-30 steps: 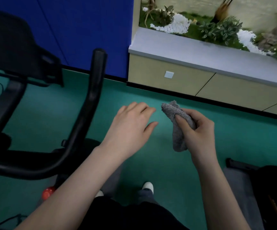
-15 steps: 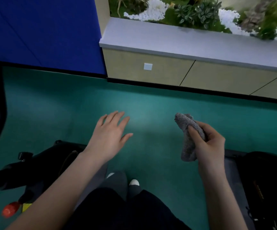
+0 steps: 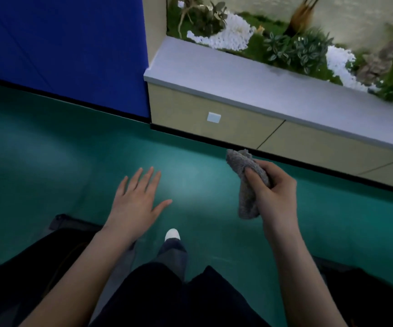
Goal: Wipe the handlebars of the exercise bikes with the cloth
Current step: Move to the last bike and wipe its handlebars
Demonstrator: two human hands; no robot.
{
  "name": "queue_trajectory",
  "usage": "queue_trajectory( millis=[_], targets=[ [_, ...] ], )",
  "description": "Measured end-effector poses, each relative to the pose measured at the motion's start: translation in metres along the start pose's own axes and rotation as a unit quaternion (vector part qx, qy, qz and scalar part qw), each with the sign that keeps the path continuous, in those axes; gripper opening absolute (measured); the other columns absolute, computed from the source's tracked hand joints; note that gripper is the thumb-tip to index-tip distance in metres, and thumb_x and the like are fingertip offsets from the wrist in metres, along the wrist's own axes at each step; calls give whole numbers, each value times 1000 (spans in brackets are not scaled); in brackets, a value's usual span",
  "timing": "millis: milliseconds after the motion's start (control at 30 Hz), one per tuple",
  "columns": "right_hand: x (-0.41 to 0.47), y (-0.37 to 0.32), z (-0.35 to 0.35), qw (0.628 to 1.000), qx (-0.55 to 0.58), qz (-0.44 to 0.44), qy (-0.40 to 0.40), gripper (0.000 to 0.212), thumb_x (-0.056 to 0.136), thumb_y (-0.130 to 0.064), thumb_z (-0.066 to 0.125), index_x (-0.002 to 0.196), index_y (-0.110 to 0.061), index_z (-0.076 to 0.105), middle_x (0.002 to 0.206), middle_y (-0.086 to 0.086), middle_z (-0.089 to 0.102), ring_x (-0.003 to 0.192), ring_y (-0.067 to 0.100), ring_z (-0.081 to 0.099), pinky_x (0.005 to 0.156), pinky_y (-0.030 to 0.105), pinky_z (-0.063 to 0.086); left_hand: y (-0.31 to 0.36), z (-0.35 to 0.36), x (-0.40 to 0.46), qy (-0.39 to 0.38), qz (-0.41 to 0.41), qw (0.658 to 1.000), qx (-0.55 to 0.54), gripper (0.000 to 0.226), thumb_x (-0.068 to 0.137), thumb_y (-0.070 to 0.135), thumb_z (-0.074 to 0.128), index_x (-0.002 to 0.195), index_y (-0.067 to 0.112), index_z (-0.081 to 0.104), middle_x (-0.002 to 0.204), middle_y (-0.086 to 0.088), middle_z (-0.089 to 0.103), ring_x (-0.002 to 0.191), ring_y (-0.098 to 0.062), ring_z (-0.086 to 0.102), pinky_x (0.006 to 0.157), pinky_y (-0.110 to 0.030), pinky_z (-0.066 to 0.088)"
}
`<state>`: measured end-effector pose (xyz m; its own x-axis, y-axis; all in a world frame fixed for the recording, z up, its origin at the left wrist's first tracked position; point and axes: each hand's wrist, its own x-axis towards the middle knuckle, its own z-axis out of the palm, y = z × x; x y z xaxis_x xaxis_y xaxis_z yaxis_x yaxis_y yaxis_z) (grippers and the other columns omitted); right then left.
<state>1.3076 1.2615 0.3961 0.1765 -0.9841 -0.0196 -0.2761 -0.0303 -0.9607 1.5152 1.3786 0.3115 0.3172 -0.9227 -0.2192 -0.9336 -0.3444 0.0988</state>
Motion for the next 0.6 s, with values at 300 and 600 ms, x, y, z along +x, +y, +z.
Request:
queue_trajectory(
  millis=[300, 600],
  targets=[
    [113, -26, 73, 993, 1, -7, -117, 15, 87, -5, 63, 91, -17, 71, 79, -7, 67, 72, 6, 57, 69, 24, 44, -53, -26, 80, 31, -103, 994, -13, 82, 85, 70, 15, 150, 23, -3, 159, 3, -3, 146, -18, -5, 118, -42, 2],
    [255, -33, 134, 982, -28, -10, -187, 10, 89, -10, 62, 94, -15, 69, 85, 3, 67, 75, 11, 58, 68, 22, 47, -91, -24, 142, 30, -242, 968, -60, 77, 90, 63, 28, 151, 21, 8, 159, -2, 3, 146, -21, 4, 117, -40, 10]
  ],
)
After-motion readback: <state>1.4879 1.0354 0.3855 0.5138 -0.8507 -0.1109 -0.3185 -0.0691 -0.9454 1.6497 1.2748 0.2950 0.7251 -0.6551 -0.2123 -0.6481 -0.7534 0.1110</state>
